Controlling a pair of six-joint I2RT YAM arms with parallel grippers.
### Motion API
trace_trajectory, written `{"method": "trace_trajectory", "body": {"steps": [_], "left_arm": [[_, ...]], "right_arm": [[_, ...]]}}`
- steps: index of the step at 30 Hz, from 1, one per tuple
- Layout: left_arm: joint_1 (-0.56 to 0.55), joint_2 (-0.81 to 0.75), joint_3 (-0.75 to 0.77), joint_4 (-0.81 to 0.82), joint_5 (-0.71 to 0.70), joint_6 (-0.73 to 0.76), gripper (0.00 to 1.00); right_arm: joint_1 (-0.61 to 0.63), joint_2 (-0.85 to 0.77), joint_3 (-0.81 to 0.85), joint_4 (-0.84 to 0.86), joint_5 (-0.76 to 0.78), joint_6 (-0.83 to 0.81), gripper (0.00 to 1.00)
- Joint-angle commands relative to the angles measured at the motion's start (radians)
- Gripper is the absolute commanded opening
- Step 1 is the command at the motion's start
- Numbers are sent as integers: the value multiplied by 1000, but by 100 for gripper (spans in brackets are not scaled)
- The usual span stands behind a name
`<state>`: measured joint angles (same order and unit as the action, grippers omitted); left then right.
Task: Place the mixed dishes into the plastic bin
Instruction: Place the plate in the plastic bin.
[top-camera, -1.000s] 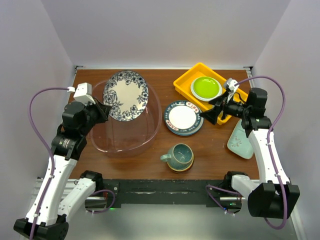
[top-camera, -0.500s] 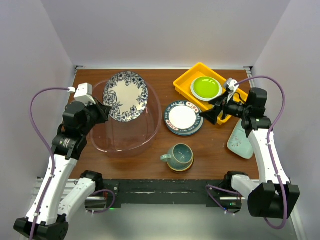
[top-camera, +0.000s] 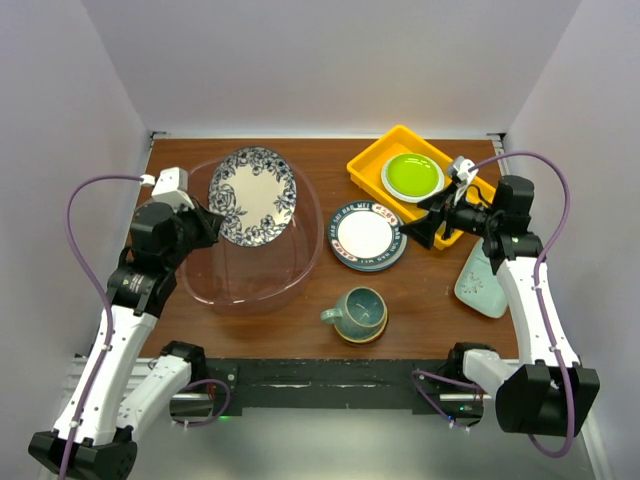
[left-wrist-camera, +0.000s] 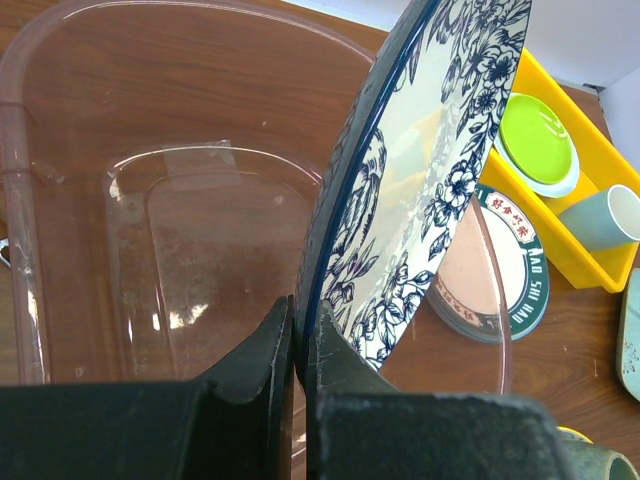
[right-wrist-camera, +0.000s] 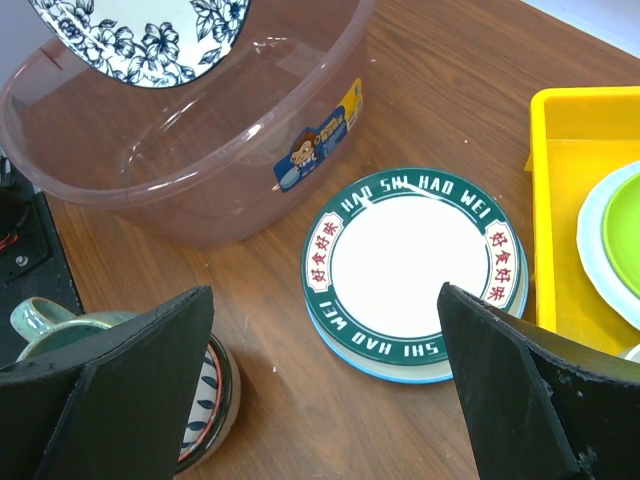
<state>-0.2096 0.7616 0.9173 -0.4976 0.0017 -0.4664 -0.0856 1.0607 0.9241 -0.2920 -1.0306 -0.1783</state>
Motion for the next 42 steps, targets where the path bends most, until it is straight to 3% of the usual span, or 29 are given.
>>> {"method": "trace_trajectory", "body": {"steps": [1,42], "left_arm": [[6,-21,18,199,0,-18,0],[6,-22,-18,197,1,-31,0]], "right_arm": [[-5,2,19,2,4,-23,98],[-3,2,21,-4,4,-26,98]]}}
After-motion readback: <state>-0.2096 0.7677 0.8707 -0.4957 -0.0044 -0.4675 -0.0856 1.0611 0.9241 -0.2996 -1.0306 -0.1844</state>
